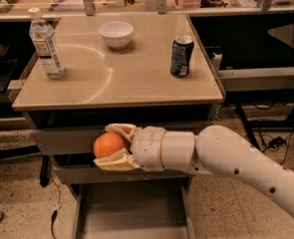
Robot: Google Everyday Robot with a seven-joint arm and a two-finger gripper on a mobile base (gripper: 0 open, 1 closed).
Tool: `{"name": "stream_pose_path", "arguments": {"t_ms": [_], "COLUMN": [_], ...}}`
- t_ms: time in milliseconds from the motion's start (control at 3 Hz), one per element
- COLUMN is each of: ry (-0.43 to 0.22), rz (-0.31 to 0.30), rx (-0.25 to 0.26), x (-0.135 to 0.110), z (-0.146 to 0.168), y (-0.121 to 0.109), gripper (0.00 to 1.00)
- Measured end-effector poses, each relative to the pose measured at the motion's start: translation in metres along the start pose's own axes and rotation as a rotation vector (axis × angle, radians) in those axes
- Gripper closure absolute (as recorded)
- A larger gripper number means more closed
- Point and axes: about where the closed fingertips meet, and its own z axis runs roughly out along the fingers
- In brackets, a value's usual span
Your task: Pick orange from bottom drawer and place on counter
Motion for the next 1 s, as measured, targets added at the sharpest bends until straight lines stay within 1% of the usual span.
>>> {"name": "stream_pose_path", "arguments": {"t_ms": [333, 667, 1000], "ry": [0.003, 0.003, 0.002], "rz": [-0.048, -0.077, -0.082], "rx": [0.01, 0.023, 0.033], "x": [-0.031, -0.055, -0.07], "z": [-0.005, -0.007, -0.007], "y": [-0.026, -0.057, -0.088], "gripper": [1.0, 1.0, 1.0]}}
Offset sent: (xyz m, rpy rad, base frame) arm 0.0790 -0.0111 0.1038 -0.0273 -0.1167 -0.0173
